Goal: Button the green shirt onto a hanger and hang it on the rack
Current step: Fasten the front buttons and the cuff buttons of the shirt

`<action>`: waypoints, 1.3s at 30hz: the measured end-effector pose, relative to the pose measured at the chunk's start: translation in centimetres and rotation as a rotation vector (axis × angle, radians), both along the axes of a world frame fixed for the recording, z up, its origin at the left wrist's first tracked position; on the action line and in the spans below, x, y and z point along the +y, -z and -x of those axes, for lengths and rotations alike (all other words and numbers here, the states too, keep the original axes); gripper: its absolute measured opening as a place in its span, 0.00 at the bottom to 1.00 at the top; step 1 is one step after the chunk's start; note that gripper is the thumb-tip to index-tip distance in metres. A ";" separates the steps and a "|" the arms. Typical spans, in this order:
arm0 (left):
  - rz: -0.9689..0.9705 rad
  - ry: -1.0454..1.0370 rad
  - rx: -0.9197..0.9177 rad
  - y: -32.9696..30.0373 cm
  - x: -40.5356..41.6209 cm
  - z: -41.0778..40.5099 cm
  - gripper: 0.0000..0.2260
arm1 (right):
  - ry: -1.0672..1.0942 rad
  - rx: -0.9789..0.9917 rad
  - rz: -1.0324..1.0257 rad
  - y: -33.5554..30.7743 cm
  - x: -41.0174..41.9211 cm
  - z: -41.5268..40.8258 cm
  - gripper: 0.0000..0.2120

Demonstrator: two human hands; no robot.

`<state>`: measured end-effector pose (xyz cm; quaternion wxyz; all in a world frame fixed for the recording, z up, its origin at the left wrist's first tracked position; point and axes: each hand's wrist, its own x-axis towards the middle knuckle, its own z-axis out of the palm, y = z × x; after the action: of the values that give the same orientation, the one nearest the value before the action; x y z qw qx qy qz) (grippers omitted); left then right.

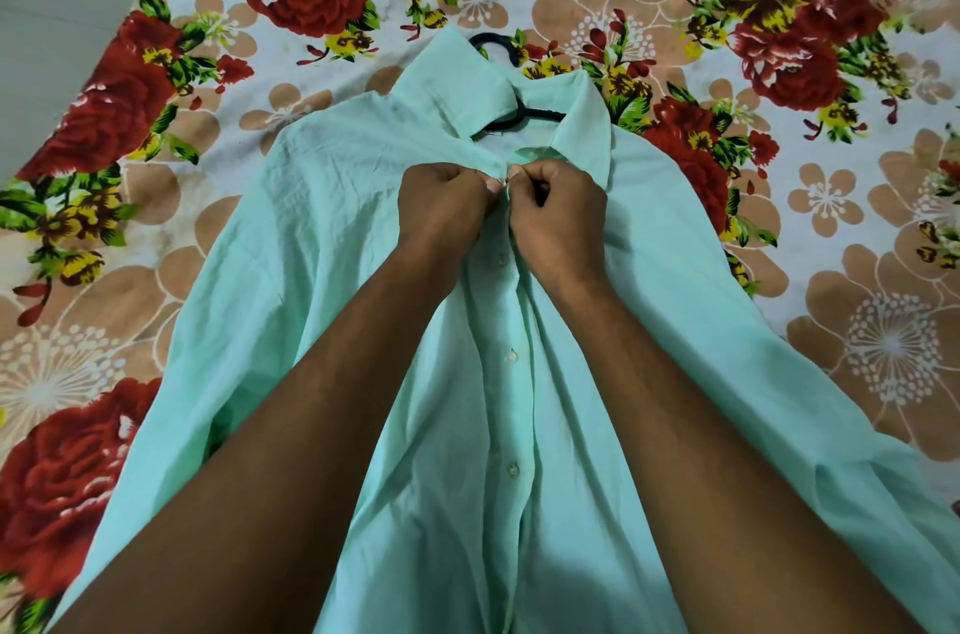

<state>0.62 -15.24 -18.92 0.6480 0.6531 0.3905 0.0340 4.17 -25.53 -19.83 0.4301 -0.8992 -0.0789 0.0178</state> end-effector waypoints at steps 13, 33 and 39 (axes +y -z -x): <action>-1.035 0.291 0.061 -2.3 0.6 -4.3 0.15 | 0.169 0.071 0.055 -1.1 0.1 -3.8 0.13; -0.182 0.000 -0.015 -2.4 4.3 -5.4 0.09 | 0.121 -0.298 0.277 -0.1 2.1 -6.7 0.06; 0.240 -0.093 0.007 -2.5 4.1 -5.9 0.05 | 0.092 -0.173 0.374 0.3 2.2 -7.5 0.10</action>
<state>6.47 -11.19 -16.44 0.7179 0.5522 0.4237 0.0146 11.63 -23.34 -20.11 0.2475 -0.9642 -0.0698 -0.0648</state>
